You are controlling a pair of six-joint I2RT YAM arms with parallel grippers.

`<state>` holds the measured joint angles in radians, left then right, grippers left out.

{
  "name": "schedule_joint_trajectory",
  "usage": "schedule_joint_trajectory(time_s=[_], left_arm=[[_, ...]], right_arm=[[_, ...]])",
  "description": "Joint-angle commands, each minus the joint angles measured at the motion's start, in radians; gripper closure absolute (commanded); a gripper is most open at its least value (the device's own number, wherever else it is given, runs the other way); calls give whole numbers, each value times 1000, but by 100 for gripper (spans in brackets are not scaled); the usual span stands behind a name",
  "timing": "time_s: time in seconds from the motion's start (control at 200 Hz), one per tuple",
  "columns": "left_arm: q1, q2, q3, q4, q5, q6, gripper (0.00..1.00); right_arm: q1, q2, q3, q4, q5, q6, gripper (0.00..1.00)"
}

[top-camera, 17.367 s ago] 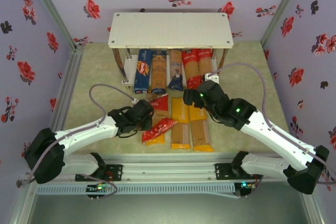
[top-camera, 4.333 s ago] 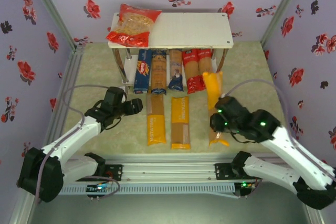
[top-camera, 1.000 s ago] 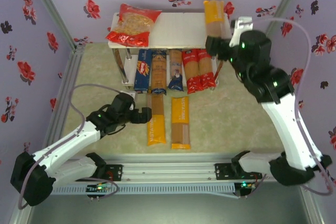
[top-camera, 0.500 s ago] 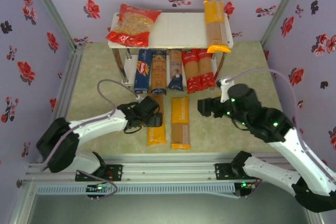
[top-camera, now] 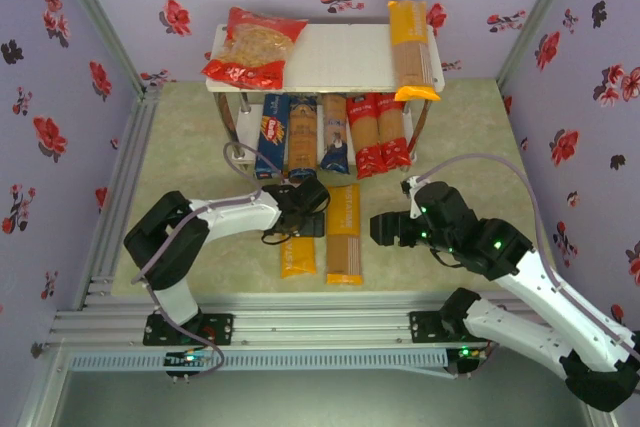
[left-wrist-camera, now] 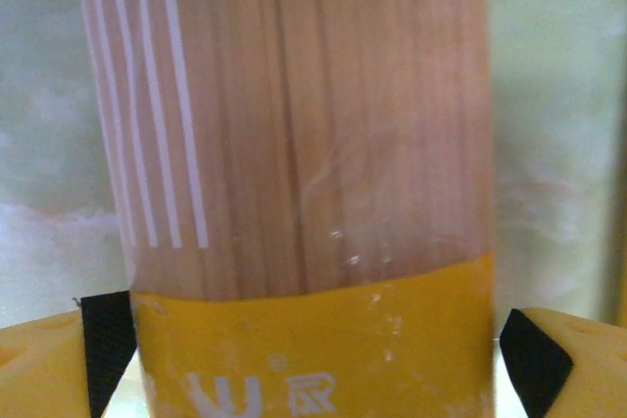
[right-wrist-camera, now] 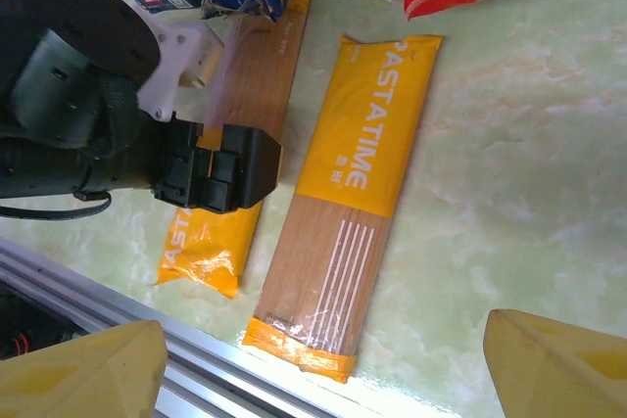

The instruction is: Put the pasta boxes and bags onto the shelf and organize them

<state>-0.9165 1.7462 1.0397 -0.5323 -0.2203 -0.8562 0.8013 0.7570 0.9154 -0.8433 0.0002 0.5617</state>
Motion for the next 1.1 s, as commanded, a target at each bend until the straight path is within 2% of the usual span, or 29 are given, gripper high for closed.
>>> schedule_joint_trajectory(time_s=[0.0, 0.32, 0.675, 0.785, 0.965, 1.015, 1.095], left_arm=[[-4, 2, 16, -68, -3, -33, 0], [8, 18, -9, -51, 48, -3, 2], [11, -83, -53, -100, 95, 61, 50], [11, -124, -85, -96, 147, 90, 64], [11, -197, -134, -76, 223, 135, 66], [11, -219, -144, -76, 236, 147, 70], [11, -259, -154, -76, 258, 169, 83]], right_arm=[[7, -10, -13, 5, 21, 8, 15], [7, 6, -21, 23, 21, -1, 14], [6, 28, -9, 36, 25, 5, 14], [6, 44, -3, 43, 23, 8, 14], [6, 54, 4, 46, 27, 13, 14], [6, 54, 7, 46, 32, 18, 14], [6, 53, 8, 43, 39, 23, 14]])
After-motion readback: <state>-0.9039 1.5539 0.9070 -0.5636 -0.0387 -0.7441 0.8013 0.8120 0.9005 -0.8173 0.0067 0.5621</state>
